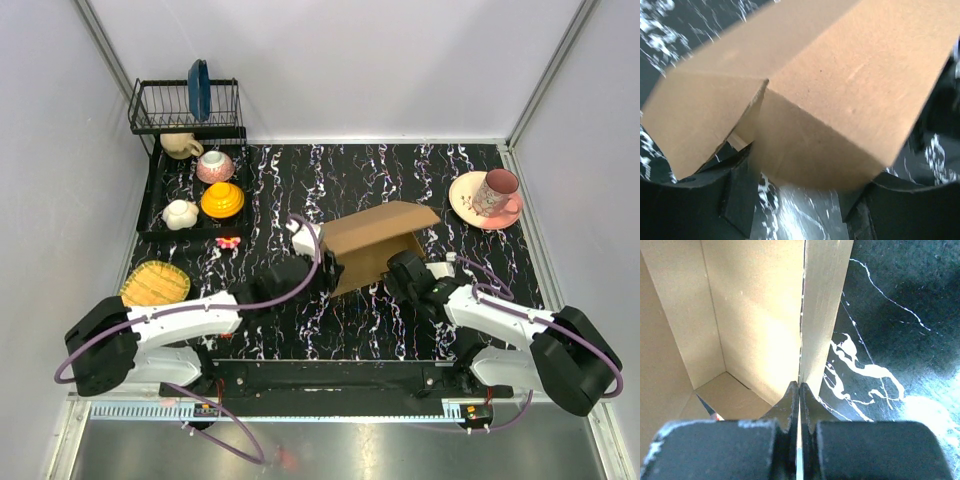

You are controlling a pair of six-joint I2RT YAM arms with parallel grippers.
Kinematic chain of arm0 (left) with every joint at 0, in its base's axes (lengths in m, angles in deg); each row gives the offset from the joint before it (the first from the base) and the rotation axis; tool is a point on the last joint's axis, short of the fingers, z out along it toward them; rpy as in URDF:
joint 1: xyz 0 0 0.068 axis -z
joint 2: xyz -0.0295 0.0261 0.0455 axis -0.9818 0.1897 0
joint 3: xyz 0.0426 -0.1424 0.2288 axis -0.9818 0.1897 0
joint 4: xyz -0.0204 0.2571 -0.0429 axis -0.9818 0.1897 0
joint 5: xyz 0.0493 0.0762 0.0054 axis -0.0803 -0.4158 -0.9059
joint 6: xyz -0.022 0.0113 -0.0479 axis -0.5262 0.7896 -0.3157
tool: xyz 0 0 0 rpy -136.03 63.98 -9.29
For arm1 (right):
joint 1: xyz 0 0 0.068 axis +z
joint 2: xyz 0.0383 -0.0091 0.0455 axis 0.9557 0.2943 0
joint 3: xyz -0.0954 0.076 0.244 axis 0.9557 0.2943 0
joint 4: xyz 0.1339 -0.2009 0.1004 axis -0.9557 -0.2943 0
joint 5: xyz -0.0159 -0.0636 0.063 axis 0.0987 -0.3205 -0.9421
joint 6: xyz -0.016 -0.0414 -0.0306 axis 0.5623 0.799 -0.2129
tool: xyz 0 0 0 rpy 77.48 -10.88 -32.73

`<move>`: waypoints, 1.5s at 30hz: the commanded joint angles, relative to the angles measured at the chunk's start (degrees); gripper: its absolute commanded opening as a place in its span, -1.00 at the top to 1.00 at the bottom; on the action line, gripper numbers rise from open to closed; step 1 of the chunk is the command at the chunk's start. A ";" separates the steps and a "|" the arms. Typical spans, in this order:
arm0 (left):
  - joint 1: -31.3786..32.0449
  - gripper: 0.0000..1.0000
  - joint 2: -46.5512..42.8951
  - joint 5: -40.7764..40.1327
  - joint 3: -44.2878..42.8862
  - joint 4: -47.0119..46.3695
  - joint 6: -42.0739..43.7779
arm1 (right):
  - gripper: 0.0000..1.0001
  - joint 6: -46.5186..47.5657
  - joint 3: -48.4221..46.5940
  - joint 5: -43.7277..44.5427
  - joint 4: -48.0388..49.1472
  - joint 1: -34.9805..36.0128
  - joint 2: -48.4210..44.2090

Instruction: Fold the paper box

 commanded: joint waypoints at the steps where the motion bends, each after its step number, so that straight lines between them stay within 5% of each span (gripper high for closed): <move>1: -6.52 -0.21 0.20 -0.07 -8.02 -3.28 3.07 | 1.00 3.34 1.55 0.66 -0.95 0.34 -0.07; 21: -28.33 -0.40 29.82 16.37 -41.25 7.27 3.34 | 0.99 10.19 3.05 -2.68 0.99 0.43 -1.56; 31: -29.21 -0.62 17.28 17.34 -38.37 7.36 7.48 | 0.21 13.62 1.55 0.57 -3.76 0.42 -8.06; 41: -29.13 -0.68 -0.66 16.91 -28.78 11.83 7.04 | -0.08 16.26 -0.56 1.89 -5.52 0.34 -11.05; 45: -29.13 -0.67 -10.32 4.38 -21.32 19.12 3.89 | -0.15 20.29 -2.84 1.37 -8.41 0.34 -14.03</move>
